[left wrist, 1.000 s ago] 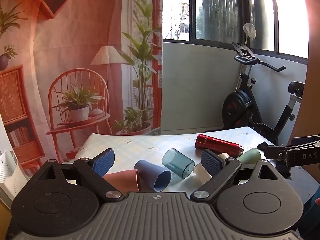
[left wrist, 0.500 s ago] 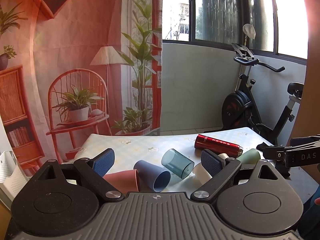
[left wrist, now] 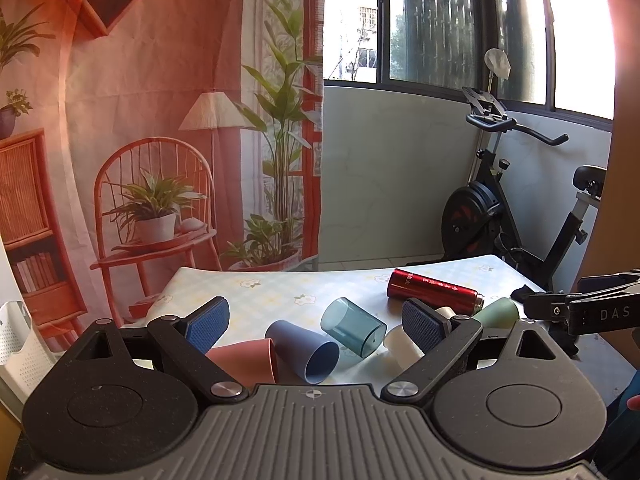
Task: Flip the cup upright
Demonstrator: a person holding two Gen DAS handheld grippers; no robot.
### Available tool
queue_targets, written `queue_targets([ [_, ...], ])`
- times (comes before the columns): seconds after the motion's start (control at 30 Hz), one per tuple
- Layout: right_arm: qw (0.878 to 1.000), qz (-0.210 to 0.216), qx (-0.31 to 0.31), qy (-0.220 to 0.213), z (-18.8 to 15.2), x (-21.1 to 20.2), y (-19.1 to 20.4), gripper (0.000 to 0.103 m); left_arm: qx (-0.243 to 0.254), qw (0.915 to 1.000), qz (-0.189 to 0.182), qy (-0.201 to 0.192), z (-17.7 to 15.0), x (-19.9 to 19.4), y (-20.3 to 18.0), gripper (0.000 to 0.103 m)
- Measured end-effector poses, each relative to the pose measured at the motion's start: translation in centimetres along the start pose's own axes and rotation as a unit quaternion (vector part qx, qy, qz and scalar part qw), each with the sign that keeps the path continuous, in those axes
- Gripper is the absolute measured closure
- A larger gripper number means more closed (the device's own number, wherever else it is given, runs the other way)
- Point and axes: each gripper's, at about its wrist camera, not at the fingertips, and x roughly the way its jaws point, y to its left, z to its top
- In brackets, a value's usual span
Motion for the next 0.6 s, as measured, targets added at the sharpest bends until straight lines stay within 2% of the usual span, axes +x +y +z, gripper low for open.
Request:
queue_targets([
  [0.23, 1.000, -0.004, 0.008, 0.011, -0.1, 0.9, -0.5, 0.001, -0.022, 0.9996, -0.009, 0.017, -0.3, 0.7, 0.5, 0.008],
  [0.37, 1.000, -0.006, 0.023, 0.014, -0.5, 2.5, -0.8, 0.001, -0.018, 0.9996, -0.015, 0.017, -0.6, 1.6, 1.1, 0.008],
  [0.6, 0.999, -0.019, 0.038, -0.013, -1.0, 4.7, -1.6, 0.000, 0.028, 0.9992, 0.022, 0.018, -0.3, 3.6, 3.1, 0.009],
])
